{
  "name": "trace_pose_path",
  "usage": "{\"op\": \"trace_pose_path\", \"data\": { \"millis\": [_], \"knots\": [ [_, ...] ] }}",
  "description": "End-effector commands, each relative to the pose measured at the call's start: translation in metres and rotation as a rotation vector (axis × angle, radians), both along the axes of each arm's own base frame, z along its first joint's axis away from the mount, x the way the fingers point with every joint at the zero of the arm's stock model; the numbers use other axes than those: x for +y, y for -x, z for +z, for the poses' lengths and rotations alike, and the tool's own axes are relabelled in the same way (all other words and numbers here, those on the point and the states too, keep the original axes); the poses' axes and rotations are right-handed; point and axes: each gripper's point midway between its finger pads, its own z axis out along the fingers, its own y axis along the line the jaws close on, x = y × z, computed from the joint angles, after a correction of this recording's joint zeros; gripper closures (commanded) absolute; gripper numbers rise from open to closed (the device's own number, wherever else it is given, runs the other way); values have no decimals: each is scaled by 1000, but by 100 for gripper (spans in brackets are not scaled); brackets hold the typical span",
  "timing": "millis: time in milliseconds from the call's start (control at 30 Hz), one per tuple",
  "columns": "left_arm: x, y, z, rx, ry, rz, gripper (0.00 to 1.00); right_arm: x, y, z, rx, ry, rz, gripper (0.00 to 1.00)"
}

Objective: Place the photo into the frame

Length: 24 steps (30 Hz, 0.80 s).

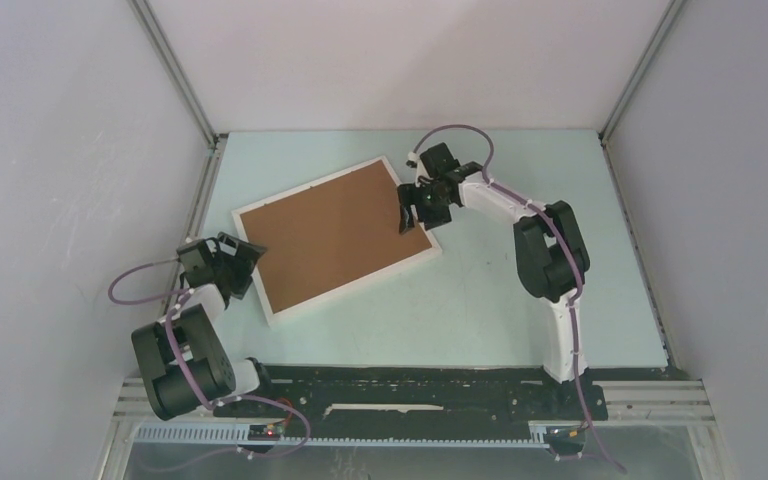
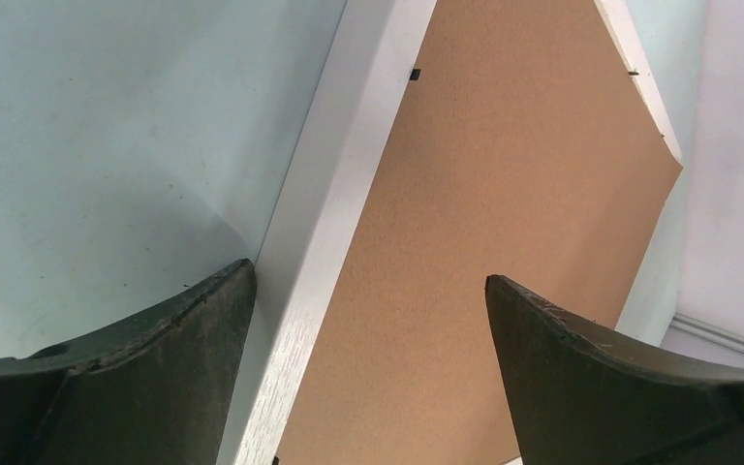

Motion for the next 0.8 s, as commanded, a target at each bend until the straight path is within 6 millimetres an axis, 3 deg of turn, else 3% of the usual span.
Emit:
{"op": "trace_pose_path", "data": {
  "millis": [0, 167, 267, 367, 500, 600, 767],
  "knots": [
    [-23, 10, -9, 54, 67, -72, 6, 30, -11, 11, -28, -124, 38, 23],
    [-43, -2, -10, 58, 102, -142, 6, 67, 37, 14, 37, -249, 109, 25],
    [-60, -9, -7, 56, 136, -194, 7, 75, 49, 11, 8, -255, 117, 24],
    [-59, -8, -6, 49, 147, -169, 7, 52, 34, 7, -21, -160, 74, 25],
    [-41, -5, -1, 46, 89, -142, 6, 8, -3, 46, -134, -122, 7, 21],
    [-39, 3, -5, 87, 69, -141, 6, -11, -24, 60, -167, -109, -26, 20],
    [-41, 7, -9, 95, 74, -142, 6, -5, -61, 66, -217, -168, -61, 19]
  ]
}}
